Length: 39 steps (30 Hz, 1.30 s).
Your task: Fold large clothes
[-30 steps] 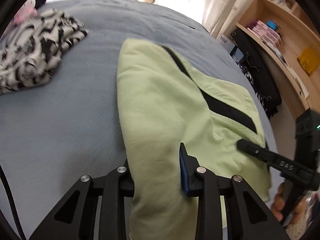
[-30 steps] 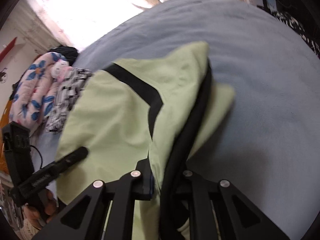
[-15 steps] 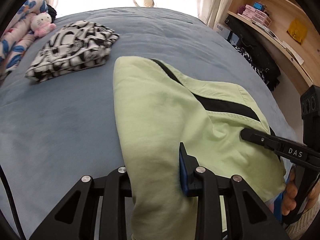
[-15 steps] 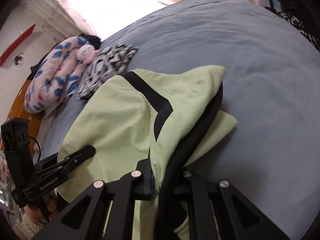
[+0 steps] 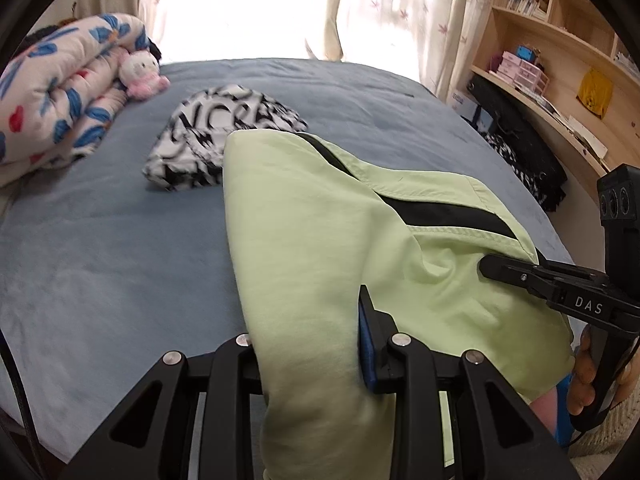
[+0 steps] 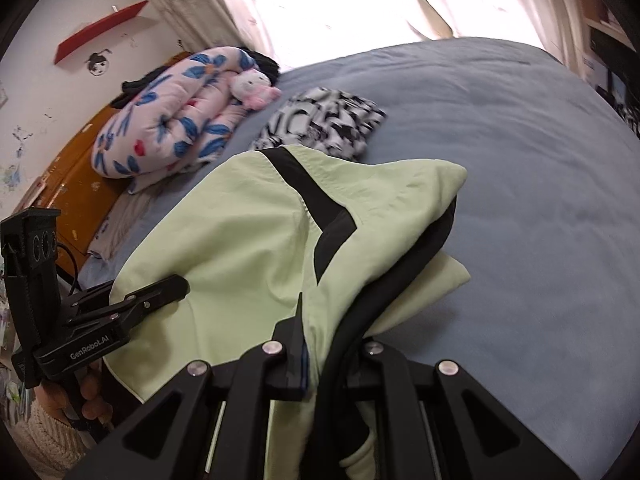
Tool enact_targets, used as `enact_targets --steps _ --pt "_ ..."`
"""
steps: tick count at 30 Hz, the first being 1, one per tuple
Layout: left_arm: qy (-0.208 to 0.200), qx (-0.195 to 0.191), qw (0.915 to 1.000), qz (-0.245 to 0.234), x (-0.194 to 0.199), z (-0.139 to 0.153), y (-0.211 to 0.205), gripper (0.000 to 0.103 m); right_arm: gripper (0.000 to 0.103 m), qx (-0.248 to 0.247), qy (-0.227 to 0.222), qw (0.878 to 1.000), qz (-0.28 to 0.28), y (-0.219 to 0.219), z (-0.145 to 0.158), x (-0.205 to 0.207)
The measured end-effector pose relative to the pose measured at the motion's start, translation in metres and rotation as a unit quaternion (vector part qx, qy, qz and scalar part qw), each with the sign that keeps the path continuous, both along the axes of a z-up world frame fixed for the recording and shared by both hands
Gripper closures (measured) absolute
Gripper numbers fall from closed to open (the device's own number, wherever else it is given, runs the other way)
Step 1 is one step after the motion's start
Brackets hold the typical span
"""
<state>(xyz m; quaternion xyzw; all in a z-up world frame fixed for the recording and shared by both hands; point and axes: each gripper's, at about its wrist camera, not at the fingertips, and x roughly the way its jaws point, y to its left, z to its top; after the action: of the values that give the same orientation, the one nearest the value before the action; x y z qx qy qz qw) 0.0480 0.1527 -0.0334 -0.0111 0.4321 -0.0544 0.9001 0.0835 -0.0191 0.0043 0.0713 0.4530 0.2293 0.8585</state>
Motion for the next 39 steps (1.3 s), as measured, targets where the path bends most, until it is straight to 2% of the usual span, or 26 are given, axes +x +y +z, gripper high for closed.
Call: enact_targets --steps 5,11,16,23,25,28,31,33,34,35,36,37,39 --pt "-0.023 0.021 0.9995 0.007 0.028 0.019 0.029 0.075 0.094 -0.003 -0.013 1.0 0.021 0.039 0.012 0.038" --pt "-0.04 0.016 0.9989 0.02 0.084 0.029 0.072 0.075 0.094 -0.015 -0.034 0.999 0.037 0.081 0.022 0.105" --pt "-0.066 0.001 0.9976 0.023 0.152 0.038 0.109 0.075 0.094 -0.017 -0.056 0.998 0.031 0.104 0.032 0.17" --pt "-0.11 0.015 0.9935 0.025 0.253 0.05 0.14 0.075 0.094 -0.019 -0.109 0.994 0.018 0.133 0.044 0.269" --pt "-0.118 0.029 0.9923 0.023 0.285 0.047 0.15 0.075 0.094 -0.023 -0.122 0.992 0.013 0.146 0.038 0.298" --pt "-0.117 0.037 0.9921 0.024 0.328 0.033 0.168 0.075 0.094 -0.012 -0.117 0.993 -0.001 0.157 0.016 0.337" --pt "-0.088 0.038 0.9949 0.031 0.375 -0.007 0.194 0.071 0.093 -0.005 -0.086 0.996 -0.017 0.165 -0.027 0.378" --pt "-0.039 0.069 0.996 0.042 0.405 -0.055 0.207 0.062 0.091 -0.029 -0.046 0.998 -0.028 0.173 -0.069 0.401" --pt "-0.012 0.091 0.9944 0.051 0.417 -0.08 0.211 0.057 0.088 -0.057 -0.031 0.997 -0.035 0.177 -0.092 0.407" --pt "-0.017 0.103 0.9926 0.063 0.42 -0.093 0.216 0.041 0.078 -0.103 -0.025 0.993 -0.048 0.18 -0.114 0.411" --pt "-0.037 0.109 0.9899 0.083 0.418 -0.1 0.222 0.017 0.067 -0.122 -0.025 0.991 -0.052 0.18 -0.128 0.411" --pt "-0.049 0.109 0.9871 0.107 0.416 -0.104 0.229 0.008 0.064 -0.12 -0.031 0.991 -0.053 0.176 -0.135 0.41" --pt "-0.044 0.074 0.9895 0.116 0.415 -0.109 0.24 0.005 0.054 -0.103 -0.034 0.992 -0.061 0.166 -0.136 0.406"
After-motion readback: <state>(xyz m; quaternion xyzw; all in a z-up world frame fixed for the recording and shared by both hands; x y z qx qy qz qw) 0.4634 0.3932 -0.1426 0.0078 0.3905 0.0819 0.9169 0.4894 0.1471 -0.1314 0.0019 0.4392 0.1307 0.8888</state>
